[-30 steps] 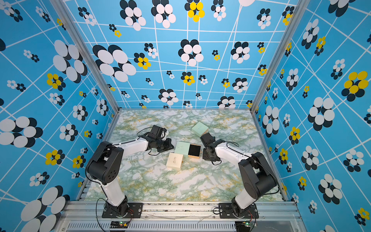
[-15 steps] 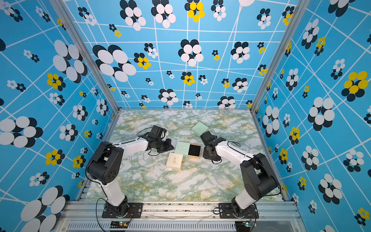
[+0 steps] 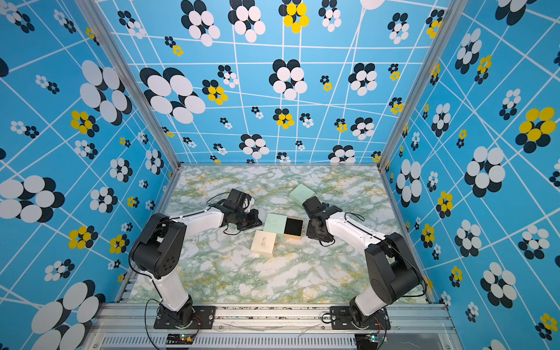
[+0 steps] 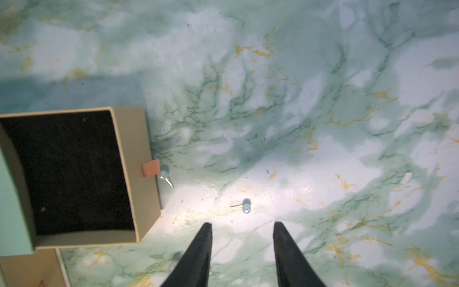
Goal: Take out the earrings from the drawer-style jewelry box
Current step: Place the earring at the center of the board, then close the drawer of the jewelry box.
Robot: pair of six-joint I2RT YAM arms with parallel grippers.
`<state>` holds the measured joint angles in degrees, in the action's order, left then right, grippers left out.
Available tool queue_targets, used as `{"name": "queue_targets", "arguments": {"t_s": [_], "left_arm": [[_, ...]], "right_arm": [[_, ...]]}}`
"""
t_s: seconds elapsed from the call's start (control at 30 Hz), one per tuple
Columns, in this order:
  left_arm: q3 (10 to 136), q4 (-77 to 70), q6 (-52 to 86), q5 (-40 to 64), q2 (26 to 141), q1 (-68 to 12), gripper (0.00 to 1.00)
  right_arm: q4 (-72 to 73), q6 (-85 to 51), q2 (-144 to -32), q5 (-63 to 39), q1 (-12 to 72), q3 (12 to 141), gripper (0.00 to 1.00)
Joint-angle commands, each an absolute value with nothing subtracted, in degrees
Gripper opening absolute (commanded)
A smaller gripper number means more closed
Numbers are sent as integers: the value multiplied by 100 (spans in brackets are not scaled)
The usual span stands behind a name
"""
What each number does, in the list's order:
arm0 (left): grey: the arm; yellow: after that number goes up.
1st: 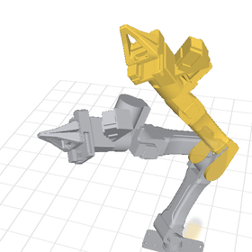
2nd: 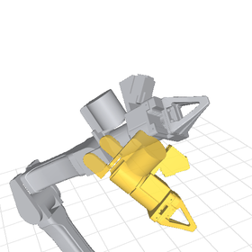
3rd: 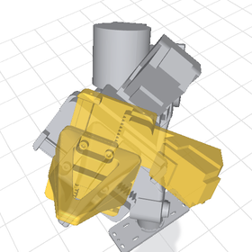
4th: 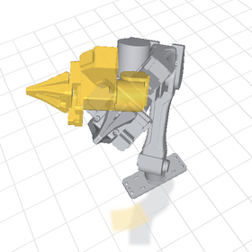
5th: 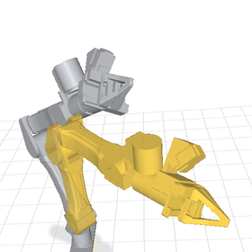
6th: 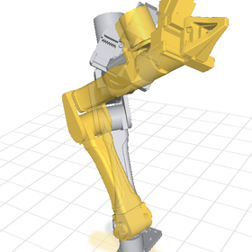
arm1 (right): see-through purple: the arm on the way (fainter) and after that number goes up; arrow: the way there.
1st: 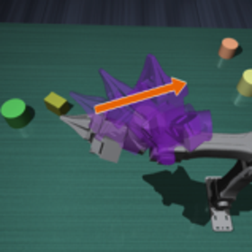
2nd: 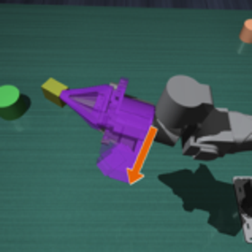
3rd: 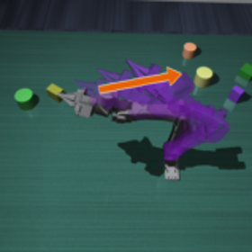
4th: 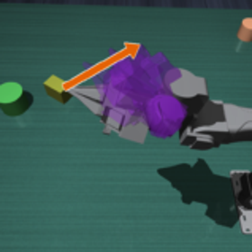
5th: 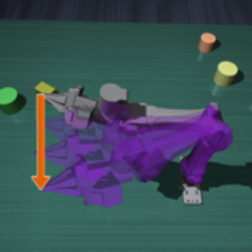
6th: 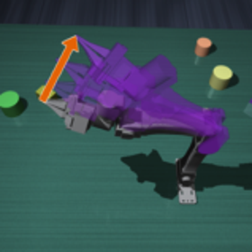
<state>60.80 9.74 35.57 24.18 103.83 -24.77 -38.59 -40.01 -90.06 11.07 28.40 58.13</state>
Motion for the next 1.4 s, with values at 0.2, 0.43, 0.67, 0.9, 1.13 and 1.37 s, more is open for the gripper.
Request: {"name": "queue_targets", "arguments": {"t_s": [0.2, 0.43, 0.67, 0.9, 1.13, 1.37], "left_arm": [[6266, 1151, 3529, 2386, 10494, -2487, 0], [6253, 1125, 3526, 2398, 10516, -2487, 0], [6262, 1055, 3547, 2435, 10591, -2487, 0], [6332, 1037, 3531, 2443, 10712, -2490, 0], [6511, 1114, 3477, 2468, 10821, -2487, 0], [6634, 1134, 3456, 2503, 10928, -2491, 0]], "right_arm": [[-3661, -3340, -9261, 814, 2811, 6123, 43], [-3545, -3062, -9366, 630, 2683, 6151, 42], [-3459, -3017, -9666, 577, 2644, 6249, 41], [-3363, -2980, -9977, 479, 2645, 6471, 40], [-3305, -2927, -10275, 359, 2644, 6699, 38], [-3245, -2892, -10474, 220, 2654, 6841, 35]]}}
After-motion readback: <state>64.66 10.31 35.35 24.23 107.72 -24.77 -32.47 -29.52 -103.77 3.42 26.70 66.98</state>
